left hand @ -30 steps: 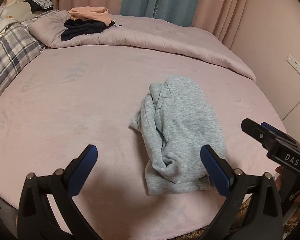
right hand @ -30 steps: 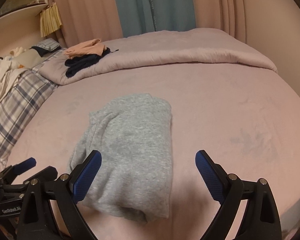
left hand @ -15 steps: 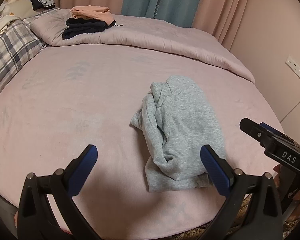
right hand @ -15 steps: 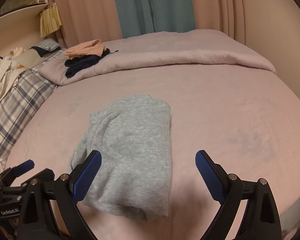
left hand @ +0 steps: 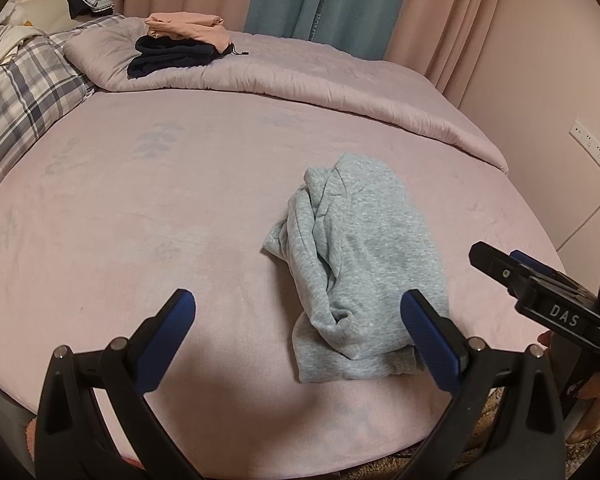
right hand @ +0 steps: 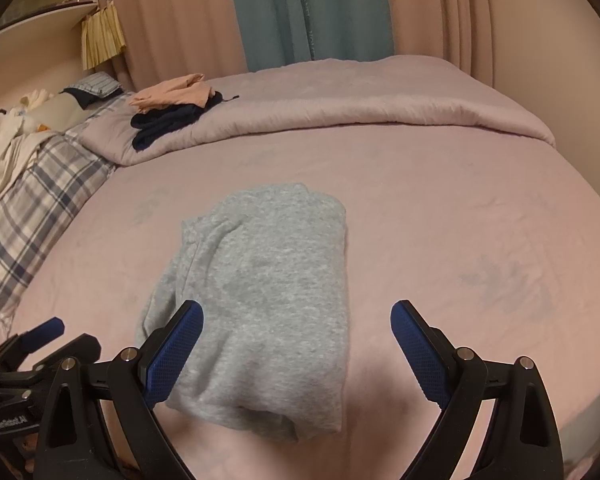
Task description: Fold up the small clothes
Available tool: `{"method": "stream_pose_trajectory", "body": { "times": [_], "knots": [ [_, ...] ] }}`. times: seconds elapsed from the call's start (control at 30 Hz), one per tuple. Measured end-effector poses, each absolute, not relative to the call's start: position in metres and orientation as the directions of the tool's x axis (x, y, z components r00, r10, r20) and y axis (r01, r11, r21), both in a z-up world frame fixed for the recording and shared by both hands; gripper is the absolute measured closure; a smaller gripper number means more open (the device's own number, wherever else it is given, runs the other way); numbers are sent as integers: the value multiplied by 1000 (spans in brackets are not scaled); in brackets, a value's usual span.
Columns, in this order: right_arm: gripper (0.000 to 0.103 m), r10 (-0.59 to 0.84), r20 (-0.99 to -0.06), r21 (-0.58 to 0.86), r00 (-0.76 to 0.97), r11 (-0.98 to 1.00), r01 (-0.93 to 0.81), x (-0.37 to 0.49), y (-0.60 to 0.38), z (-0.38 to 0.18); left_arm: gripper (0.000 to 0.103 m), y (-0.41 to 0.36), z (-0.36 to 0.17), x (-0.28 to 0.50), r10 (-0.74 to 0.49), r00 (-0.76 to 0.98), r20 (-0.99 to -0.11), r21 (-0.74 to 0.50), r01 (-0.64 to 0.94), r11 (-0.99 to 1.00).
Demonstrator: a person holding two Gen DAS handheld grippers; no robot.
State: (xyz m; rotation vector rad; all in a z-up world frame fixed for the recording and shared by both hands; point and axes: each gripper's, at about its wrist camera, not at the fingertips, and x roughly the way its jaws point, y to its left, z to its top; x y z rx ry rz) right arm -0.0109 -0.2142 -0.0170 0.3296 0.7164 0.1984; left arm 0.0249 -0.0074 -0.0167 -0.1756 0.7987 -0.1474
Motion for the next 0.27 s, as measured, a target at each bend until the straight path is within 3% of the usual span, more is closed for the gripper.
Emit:
{"method": "stream_pose_trajectory", "body": {
  "times": [0.27],
  "knots": [
    [9,288,-613,357,736,932,-67,-11,-210,-16,1,-5,-15,24,-197,689,-697,-216,60,975]
  ]
}}
